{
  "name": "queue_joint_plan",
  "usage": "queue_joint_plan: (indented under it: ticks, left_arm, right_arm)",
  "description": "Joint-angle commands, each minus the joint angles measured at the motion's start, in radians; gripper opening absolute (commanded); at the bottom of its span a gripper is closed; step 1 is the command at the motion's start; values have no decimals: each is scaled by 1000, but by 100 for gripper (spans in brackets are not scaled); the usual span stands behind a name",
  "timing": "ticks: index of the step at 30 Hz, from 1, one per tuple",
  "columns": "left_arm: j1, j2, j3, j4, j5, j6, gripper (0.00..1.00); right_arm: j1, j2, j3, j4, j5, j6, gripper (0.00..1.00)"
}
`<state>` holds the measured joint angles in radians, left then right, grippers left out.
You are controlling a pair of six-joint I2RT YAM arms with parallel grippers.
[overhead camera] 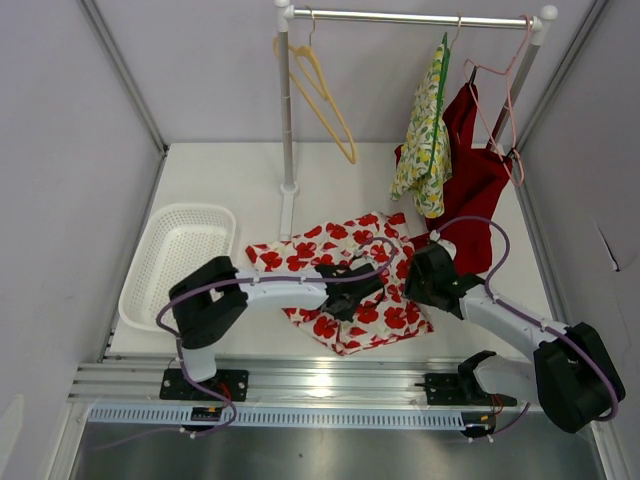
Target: Place the skirt on the hanger
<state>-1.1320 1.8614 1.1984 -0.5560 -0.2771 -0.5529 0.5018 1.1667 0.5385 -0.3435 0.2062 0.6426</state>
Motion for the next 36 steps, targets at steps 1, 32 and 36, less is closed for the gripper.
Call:
queue_joint_plan:
  ticks: [1,32,36]
  left_arm:
    - [-6,-121,-88,-50,-5,-51,0]
    - [20,-828,-458,-102,-80,-496,50]
    - [86,-797,-431,-168,-219,-577,58]
  right_arm:
    - [-12,-18,-6,31,-8,-18,53]
    - [-71,33,34,75,-83,-54,72]
    - [-71,37,64,67,-90,-66,73]
